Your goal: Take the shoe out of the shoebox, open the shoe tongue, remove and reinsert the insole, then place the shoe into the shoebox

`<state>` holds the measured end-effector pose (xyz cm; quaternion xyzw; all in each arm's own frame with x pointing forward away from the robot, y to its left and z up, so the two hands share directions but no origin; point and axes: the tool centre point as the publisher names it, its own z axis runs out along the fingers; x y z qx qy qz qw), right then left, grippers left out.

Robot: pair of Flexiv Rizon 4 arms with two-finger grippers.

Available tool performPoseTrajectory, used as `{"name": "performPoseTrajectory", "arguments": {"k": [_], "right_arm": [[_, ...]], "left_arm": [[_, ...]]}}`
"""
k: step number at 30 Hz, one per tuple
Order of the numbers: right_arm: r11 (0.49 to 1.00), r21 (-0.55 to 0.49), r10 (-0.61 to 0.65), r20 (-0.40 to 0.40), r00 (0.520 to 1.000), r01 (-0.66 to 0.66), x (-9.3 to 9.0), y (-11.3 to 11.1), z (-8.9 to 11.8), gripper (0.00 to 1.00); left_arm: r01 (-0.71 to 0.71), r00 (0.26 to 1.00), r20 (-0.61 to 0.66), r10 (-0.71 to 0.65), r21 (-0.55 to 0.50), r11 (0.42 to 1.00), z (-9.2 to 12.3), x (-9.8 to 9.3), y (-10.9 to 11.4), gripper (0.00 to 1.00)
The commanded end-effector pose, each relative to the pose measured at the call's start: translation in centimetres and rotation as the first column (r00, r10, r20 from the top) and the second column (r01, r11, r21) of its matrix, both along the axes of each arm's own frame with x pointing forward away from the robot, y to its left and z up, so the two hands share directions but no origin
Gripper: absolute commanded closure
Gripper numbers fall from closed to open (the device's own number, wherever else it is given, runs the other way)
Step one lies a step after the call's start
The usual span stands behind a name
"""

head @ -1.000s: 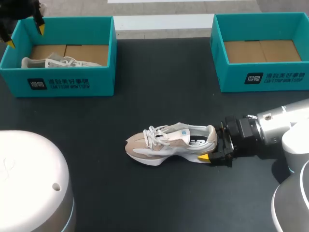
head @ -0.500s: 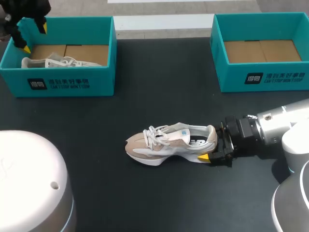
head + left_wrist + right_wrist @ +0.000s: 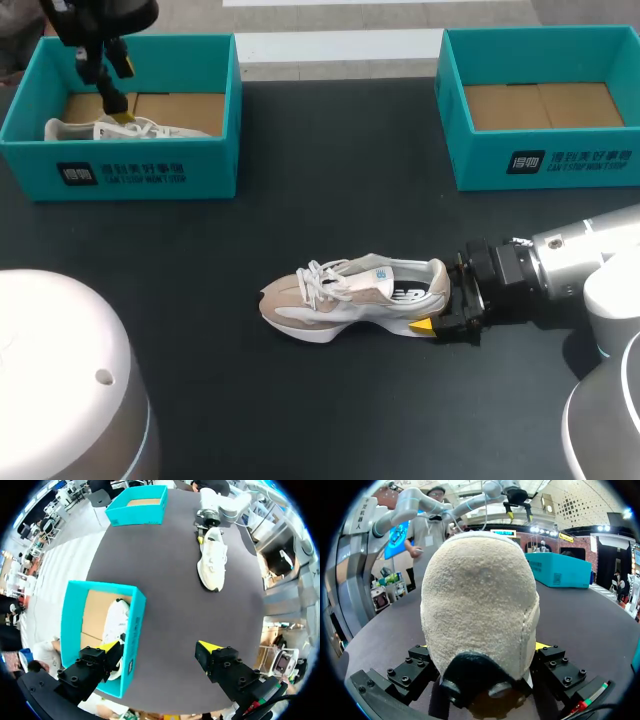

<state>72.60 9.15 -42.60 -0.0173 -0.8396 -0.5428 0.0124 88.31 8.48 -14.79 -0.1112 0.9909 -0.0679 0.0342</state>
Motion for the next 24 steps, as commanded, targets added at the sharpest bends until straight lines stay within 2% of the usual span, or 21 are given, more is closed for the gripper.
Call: {"name": "performPoseTrajectory", "arguments": {"k": [1,7,9,24], "right_arm": [[1.000,-0.001,0.000,0.000,1.000,0.000,0.0,0.2,-0.5,1.00],[1.000,-0.001,0.000,0.000,1.000,0.000,0.0,0.2,-0.5,1.00],[1.000,-0.001,0.000,0.000,1.000,0.000,0.0,0.2,-0.5,1.00],[1.000,-0.001,0.000,0.000,1.000,0.000,0.0,0.2,-0.5,1.00]], "left_arm": [[-0.351,0.935,-0.066,0.347,-0.051,0.935,-1.1,0.1,-1.8,0.00],[-0.475,0.879,-0.096,0.468,-0.074,0.877,-1.3,-1.4,-4.5,0.00],[-0.451,0.889,-0.122,0.441,-0.079,0.889,-1.6,-2.1,-5.5,0.00],[-0.451,0.889,-0.122,0.441,-0.079,0.889,-1.6,-2.1,-5.5,0.00]]}}
